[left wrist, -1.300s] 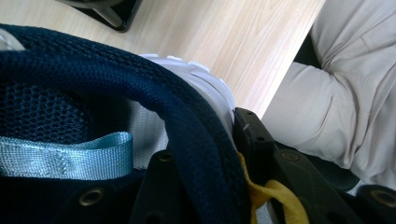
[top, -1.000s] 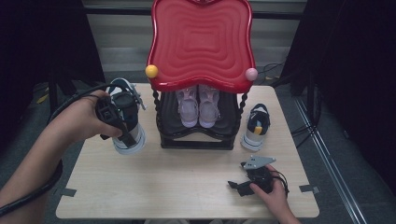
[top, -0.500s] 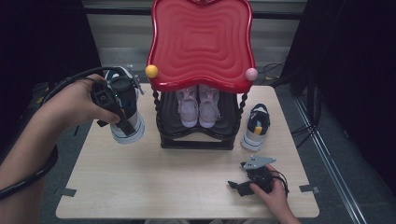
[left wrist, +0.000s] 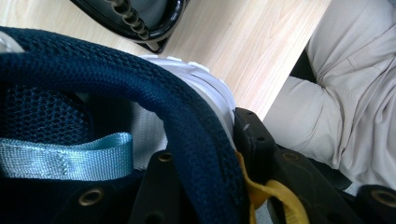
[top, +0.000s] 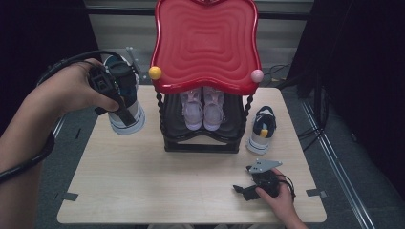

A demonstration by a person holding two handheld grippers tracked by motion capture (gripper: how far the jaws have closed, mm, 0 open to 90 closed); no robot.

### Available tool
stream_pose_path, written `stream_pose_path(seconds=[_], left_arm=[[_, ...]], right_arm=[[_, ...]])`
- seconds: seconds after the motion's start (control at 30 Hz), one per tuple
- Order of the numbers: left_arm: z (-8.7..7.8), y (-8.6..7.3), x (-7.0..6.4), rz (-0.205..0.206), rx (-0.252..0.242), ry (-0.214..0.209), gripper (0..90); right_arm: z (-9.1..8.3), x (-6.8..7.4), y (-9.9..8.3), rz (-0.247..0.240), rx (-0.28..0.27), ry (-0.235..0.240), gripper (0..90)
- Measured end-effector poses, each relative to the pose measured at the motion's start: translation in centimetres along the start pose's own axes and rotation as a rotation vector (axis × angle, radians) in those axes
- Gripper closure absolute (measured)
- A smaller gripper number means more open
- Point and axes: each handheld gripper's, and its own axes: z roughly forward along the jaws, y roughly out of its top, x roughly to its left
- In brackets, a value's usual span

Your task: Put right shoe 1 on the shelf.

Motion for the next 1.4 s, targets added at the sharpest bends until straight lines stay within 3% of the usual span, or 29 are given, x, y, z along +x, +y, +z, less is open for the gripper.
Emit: stream_pose_path(seconds=[0.07, 0.1, 0.17, 0.2, 0.63, 1.4], left_arm=[[-0.4, 0.2, 0.2, 0.012, 0.001, 0.002, 73.0], [-0.5, 0.2, 0.1, -0.012, -0.017, 0.003, 73.0], [-1.1, 0.4, 0.3, 0.015, -0.002, 0.005, 73.0], [-1.2, 0.5, 0.1, -0.01, -0.023, 0.006, 73.0], [-4.2, 2.2, -0.3, 0.022, -0.029, 0.038, 73.0], [-6.6, 5.4, -1.1, 0.054, -0.056, 0.096, 73.1]], right_arm=[[0.0, 0.0, 0.0, 0.001, 0.001, 0.0, 10.4], [0.0, 0.0, 0.0, 0.0, 0.0, 0.0, 10.4], [0.0, 0.0, 0.0, 0.0, 0.0, 0.0, 10.4], [0.0, 0.0, 0.0, 0.0, 0.0, 0.0, 10.4], [0.0, 0.0, 0.0, 0.001, -0.002, 0.0, 10.4], [0.0, 0.0, 0.0, 0.001, -0.001, 0.0, 10.4]])
